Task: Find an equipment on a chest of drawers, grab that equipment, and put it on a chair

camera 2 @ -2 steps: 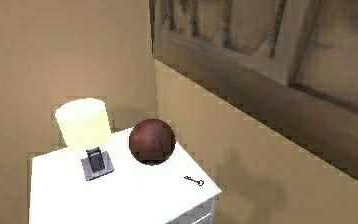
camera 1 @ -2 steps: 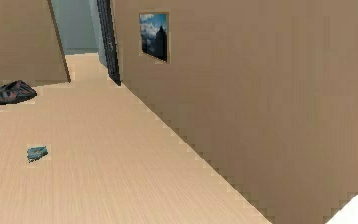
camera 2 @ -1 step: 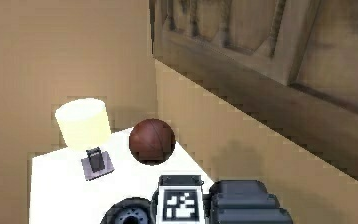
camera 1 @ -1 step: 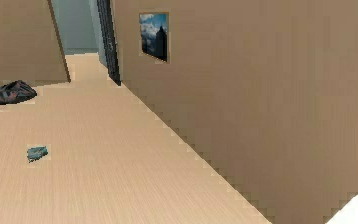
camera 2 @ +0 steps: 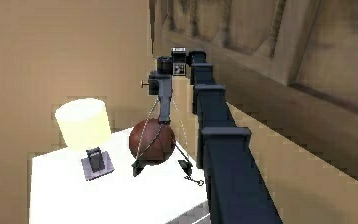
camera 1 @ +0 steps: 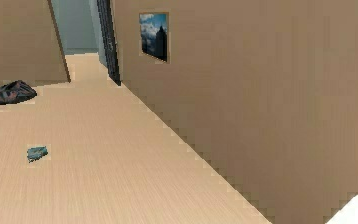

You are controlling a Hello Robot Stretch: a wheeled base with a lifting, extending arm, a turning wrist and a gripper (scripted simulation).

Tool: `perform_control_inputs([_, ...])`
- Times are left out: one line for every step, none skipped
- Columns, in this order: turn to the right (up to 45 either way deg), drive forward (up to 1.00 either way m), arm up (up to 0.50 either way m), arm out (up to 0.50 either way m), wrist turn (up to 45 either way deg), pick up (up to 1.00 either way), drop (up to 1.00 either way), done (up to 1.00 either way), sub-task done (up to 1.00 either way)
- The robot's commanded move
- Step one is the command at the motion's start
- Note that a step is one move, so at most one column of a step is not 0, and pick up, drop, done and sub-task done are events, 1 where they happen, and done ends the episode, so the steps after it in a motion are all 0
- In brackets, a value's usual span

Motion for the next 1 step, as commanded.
perform_control_inputs([0.0, 0.0, 0.0, 0.0, 45.0, 0.0, 0.0, 0.0, 0.0])
